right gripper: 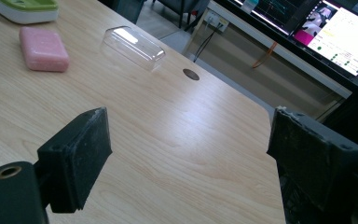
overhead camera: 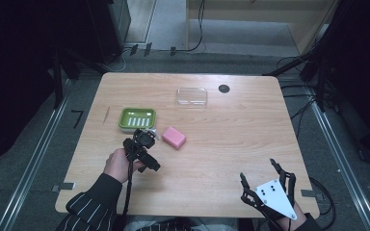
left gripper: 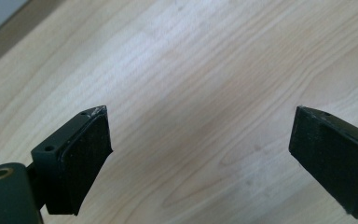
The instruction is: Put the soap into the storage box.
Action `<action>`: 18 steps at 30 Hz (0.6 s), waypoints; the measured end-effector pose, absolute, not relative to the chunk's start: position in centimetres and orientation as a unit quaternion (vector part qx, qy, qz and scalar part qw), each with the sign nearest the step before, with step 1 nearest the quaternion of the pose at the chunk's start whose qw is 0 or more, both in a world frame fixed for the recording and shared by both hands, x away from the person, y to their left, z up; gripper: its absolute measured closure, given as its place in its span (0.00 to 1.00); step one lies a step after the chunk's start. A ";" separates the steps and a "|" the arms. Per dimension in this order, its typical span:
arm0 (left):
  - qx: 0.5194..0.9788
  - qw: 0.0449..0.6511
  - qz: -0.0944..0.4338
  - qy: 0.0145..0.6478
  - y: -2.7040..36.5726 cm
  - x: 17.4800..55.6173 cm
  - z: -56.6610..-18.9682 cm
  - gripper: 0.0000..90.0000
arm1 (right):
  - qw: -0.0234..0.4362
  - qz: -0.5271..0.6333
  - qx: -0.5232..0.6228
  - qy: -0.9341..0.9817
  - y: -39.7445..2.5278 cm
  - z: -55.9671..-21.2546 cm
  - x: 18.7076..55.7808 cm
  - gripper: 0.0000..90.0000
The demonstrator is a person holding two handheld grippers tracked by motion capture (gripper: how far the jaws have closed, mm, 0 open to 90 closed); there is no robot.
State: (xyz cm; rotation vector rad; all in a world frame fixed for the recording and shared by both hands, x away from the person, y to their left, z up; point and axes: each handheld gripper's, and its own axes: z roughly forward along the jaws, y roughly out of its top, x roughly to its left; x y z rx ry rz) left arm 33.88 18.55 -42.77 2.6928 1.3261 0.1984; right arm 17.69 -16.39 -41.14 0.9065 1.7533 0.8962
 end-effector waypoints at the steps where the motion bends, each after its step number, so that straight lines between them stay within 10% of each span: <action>1: 0.894 0.069 0.066 0.438 18.4 34.1 -42.7 0.07 | 0.468 0.365 0.370 0.715 -16.4 -41.1 17.7 0.14; 18: 0.894 0.084 0.071 0.433 16.5 36.2 -42.6 0.07 | 0.470 0.364 0.373 0.713 -16.5 -41.1 17.6 0.14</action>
